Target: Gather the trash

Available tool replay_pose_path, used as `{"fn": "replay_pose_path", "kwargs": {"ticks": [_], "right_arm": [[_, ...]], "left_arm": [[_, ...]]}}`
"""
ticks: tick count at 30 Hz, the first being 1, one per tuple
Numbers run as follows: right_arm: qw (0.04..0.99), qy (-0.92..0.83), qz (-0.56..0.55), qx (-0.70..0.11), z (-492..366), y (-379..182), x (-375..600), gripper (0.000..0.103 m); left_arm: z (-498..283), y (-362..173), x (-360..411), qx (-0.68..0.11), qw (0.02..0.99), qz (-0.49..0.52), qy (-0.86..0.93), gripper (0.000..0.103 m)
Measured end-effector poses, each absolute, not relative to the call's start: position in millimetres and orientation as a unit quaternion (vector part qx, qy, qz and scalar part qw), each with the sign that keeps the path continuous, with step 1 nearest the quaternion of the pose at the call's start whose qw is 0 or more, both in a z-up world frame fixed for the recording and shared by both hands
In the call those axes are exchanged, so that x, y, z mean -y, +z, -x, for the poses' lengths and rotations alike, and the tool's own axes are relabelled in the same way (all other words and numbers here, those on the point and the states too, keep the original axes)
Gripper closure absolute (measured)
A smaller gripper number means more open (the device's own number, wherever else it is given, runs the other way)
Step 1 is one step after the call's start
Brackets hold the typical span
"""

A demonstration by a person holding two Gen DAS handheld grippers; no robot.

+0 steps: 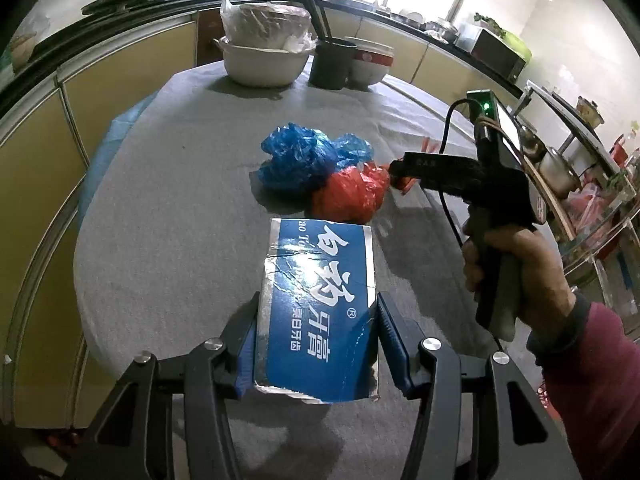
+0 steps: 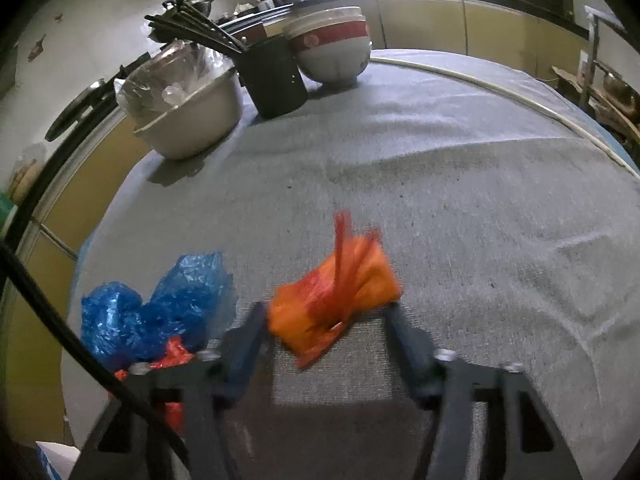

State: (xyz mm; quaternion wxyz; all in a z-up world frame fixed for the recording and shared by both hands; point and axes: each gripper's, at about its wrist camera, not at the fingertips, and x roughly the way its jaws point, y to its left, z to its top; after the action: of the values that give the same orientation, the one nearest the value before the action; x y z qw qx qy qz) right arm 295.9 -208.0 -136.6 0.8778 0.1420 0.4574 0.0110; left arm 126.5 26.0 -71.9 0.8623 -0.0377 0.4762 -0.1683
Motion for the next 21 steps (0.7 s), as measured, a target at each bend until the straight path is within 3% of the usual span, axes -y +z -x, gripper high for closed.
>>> {"fn": "replay_pose_path", "kwargs": {"ticks": [9, 21], "right_arm": [[0.879, 0.048, -0.174, -0.441, -260, -131, 227, 0.063], [0.895, 0.095, -0.188, -0.392, -139, -85, 252, 0.062]], "left_arm": [[-115, -62, -19, -0.470, 0.866, 0.033, -0.168, 0.048], [-91, -38, 2, -0.447, 0.878, 0.018, -0.172, 0.048]]}}
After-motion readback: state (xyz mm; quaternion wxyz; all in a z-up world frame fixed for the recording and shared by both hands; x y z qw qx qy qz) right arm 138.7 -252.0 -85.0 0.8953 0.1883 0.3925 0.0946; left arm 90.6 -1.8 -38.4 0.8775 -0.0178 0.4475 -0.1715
